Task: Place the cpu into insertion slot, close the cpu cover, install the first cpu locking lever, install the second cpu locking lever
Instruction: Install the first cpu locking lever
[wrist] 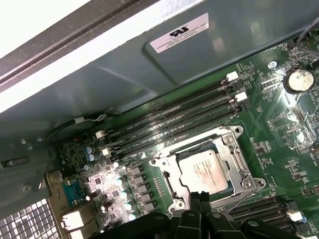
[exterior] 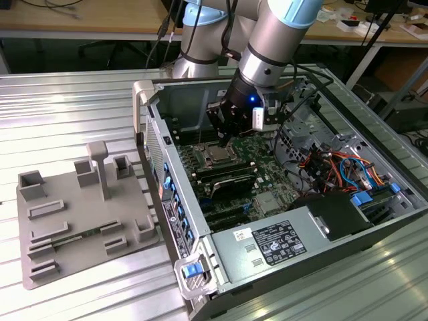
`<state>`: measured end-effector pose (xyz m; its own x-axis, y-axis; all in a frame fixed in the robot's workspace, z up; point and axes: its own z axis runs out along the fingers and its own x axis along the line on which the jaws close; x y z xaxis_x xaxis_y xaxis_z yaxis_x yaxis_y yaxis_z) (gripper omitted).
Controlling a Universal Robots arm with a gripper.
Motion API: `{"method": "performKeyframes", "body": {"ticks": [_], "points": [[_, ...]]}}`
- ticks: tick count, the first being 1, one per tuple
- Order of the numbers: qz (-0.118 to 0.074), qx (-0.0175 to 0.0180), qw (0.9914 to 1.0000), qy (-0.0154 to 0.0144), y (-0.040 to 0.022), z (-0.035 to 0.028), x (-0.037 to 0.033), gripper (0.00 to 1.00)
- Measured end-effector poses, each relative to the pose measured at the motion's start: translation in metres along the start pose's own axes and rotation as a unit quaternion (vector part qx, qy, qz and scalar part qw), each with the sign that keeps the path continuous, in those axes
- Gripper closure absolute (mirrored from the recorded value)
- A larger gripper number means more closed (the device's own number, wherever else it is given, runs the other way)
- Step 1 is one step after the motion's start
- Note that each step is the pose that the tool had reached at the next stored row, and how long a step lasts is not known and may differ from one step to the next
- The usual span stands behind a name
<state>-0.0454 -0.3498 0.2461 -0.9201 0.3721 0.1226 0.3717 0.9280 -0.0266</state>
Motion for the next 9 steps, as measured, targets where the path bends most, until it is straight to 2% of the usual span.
{"method": "performKeyframes", "body": {"ticks": [9], "points": [[-0.017,-0.0014,0.99985,0.001,0.0,0.0,0.0,0.89]]}}
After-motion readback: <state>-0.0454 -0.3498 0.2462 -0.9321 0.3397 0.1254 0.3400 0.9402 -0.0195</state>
